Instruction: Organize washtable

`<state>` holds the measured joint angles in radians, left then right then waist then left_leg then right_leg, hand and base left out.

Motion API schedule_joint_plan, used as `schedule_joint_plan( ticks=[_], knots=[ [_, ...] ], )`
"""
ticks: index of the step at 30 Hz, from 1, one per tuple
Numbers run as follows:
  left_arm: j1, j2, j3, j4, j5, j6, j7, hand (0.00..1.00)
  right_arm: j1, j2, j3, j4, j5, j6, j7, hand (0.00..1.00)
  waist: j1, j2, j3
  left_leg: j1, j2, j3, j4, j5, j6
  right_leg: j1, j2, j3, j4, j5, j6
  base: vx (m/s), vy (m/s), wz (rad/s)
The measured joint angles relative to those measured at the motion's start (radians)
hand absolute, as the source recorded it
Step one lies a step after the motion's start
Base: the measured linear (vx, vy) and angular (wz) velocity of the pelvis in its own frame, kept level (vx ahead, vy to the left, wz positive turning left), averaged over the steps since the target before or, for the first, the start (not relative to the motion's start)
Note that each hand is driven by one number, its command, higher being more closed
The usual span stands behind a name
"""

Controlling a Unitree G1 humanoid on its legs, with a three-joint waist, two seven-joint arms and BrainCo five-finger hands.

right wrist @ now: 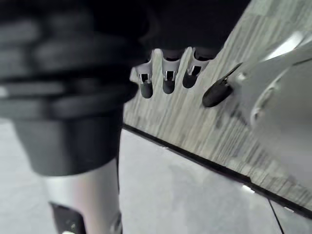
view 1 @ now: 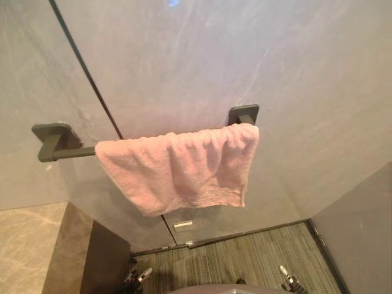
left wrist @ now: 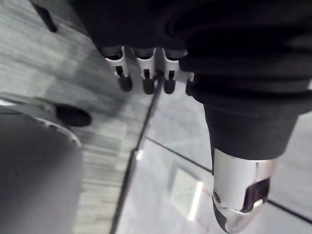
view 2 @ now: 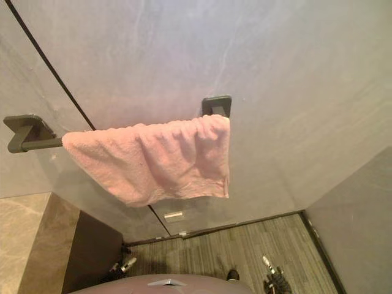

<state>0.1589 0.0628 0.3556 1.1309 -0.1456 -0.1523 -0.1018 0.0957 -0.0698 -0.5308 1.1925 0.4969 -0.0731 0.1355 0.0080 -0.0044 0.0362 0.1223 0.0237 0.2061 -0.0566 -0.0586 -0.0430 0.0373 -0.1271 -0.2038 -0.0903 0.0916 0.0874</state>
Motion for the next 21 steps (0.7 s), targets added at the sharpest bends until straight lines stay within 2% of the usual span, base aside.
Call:
schedule_joint_plan(
  ticks=[2,8,13,15,16,18,19,20,21],
  knots=[
    [-0.006,-0.001,0.006,0.006,-0.008,0.011,0.023,0.00,-0.001,0.011,-0.019,0.000,-0.049,0.007,-0.023,0.00,-0.003,0.002,-0.001,0.008,0.000,0.007,-0.008,-0.001,-0.001,0.001,0.001,0.003,0.000,-0.001,-0.001,-0.02,-0.004,-0.15],
    [-0.009,-0.011,-0.011,0.007,-0.076,0.014,0.075,0.00,-0.015,0.011,-0.012,0.024,-0.048,0.010,-0.070,0.00,-0.002,-0.001,-0.001,0.021,0.003,0.023,-0.014,-0.002,-0.003,0.002,0.007,0.025,0.000,0.000,0.000,0.01,-0.001,-0.08],
    [-0.018,-0.001,-0.044,0.006,-0.113,0.013,0.085,0.00,-0.033,0.012,0.084,0.027,-0.053,0.009,-0.083,0.00,-0.006,-0.002,0.018,0.026,0.018,0.037,0.013,-0.019,-0.013,0.009,0.019,0.037,0.000,-0.002,-0.004,0.05,-0.022,-0.07],
    [-0.030,0.000,-0.044,0.003,-0.124,0.012,0.087,0.00,-0.046,0.006,0.134,0.025,-0.083,0.008,-0.087,0.00,-0.005,0.005,0.056,-0.018,0.048,0.043,0.156,-0.090,-0.026,0.016,0.028,0.044,0.023,-0.024,-0.018,0.01,-0.063,-0.09],
    [-0.031,0.003,-0.041,-0.006,-0.138,0.012,0.088,0.00,-0.062,0.001,0.166,0.025,-0.104,0.006,-0.091,0.00,-0.002,0.005,0.073,-0.086,0.076,0.038,0.325,-0.133,-0.040,0.015,0.037,0.051,0.044,-0.049,-0.023,-0.06,-0.089,-0.10],
    [-0.027,0.001,-0.039,-0.029,-0.158,0.011,0.091,0.00,-0.068,-0.004,0.188,0.025,-0.139,-0.003,-0.091,0.00,0.005,0.000,0.091,-0.177,0.102,0.004,0.530,-0.128,-0.047,0.019,0.041,0.062,0.061,-0.057,-0.034,-0.12,-0.159,-0.16],
    [-0.024,-0.013,-0.027,-0.038,-0.164,0.009,0.092,0.00,-0.079,-0.015,0.200,0.024,-0.166,-0.004,-0.093,0.00,0.014,0.019,0.107,-0.225,0.110,-0.039,0.622,-0.115,-0.060,0.018,0.049,0.068,0.082,-0.069,-0.039,-0.14,-0.161,-0.20],
    [-0.024,-0.021,-0.010,-0.038,-0.164,0.009,0.092,0.00,-0.082,-0.020,0.205,0.024,-0.167,-0.004,-0.093,0.00,0.019,0.023,0.112,-0.239,0.109,-0.061,0.658,-0.103,-0.061,0.017,0.050,0.075,0.092,-0.076,-0.039,-0.14,-0.143,-0.25],
    [-0.024,-0.037,0.022,-0.036,-0.182,0.008,0.091,0.00,-0.084,-0.025,0.207,0.022,-0.177,-0.004,-0.094,0.00,0.033,0.029,0.127,-0.266,0.101,-0.101,0.716,-0.065,-0.065,0.012,0.048,0.086,0.109,-0.085,-0.043,-0.12,-0.114,-0.22]
  ],
)
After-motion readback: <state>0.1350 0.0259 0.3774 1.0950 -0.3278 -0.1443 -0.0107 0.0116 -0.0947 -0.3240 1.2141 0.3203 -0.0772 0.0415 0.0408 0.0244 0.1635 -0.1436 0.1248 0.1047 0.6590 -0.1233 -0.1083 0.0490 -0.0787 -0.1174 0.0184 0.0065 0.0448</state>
